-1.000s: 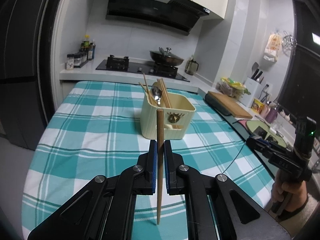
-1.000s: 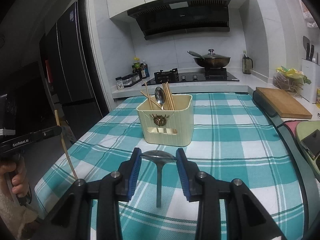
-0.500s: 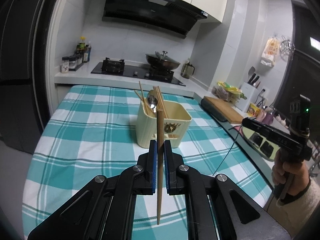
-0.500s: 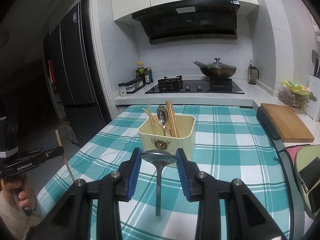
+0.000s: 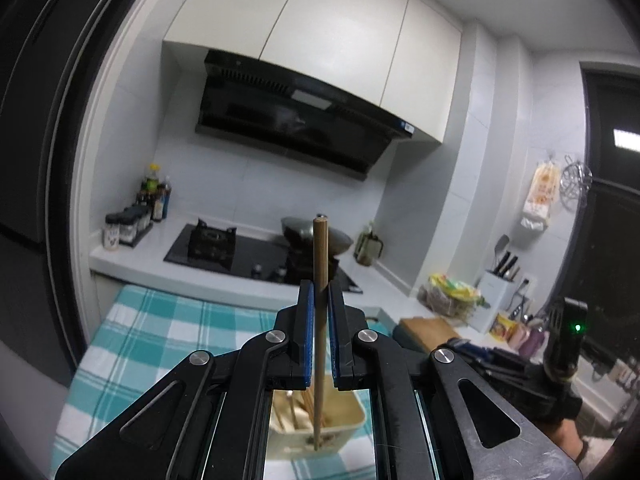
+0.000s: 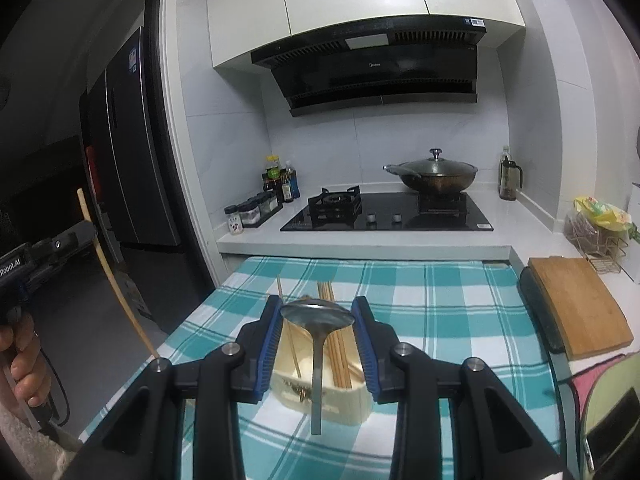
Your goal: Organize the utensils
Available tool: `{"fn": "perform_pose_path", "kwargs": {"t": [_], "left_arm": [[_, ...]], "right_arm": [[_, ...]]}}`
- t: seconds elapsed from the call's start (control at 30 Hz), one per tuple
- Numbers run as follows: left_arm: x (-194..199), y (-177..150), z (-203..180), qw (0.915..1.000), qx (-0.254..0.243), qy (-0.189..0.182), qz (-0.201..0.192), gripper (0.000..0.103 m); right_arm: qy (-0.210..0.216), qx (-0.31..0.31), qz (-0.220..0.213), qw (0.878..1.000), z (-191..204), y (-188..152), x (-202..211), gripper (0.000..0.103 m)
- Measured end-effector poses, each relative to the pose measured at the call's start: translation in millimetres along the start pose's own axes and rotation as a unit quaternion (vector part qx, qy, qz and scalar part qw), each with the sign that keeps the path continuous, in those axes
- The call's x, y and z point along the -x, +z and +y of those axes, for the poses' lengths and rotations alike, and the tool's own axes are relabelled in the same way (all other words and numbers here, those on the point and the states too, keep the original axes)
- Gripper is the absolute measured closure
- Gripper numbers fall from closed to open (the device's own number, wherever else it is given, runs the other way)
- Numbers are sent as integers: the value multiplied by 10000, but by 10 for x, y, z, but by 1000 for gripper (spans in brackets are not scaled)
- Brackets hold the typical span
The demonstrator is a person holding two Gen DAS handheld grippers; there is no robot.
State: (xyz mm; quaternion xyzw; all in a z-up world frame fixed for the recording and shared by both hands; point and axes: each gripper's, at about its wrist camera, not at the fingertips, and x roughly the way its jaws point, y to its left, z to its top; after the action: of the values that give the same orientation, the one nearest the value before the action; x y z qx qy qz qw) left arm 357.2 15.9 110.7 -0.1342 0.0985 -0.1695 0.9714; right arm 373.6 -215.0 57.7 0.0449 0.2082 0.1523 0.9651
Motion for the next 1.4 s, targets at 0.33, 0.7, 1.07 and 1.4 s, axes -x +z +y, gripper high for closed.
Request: {"fn": "perform_pose_path", "kwargs": {"t": [0.33, 0.7, 1.07, 1.4], "left_arm": [[-1416, -570, 61, 9928, -43, 538, 1067, 98], [-1867, -1305, 391, 9719, 212, 887, 2172, 89], [-338, -778, -120, 9727, -1450, 1604, 843, 0], [657, -1486, -439, 9659, -1186, 1960, 1208, 0]], "right_arm": [[-369, 121, 504, 9980, -169, -28, -1027, 67], [-633, -363, 1777, 9814, -529, -576, -1775, 66], [-701, -256, 304, 9967, -343, -47, -442, 45], [-603, -229, -118, 9978, 248, -641, 710, 0]]}}
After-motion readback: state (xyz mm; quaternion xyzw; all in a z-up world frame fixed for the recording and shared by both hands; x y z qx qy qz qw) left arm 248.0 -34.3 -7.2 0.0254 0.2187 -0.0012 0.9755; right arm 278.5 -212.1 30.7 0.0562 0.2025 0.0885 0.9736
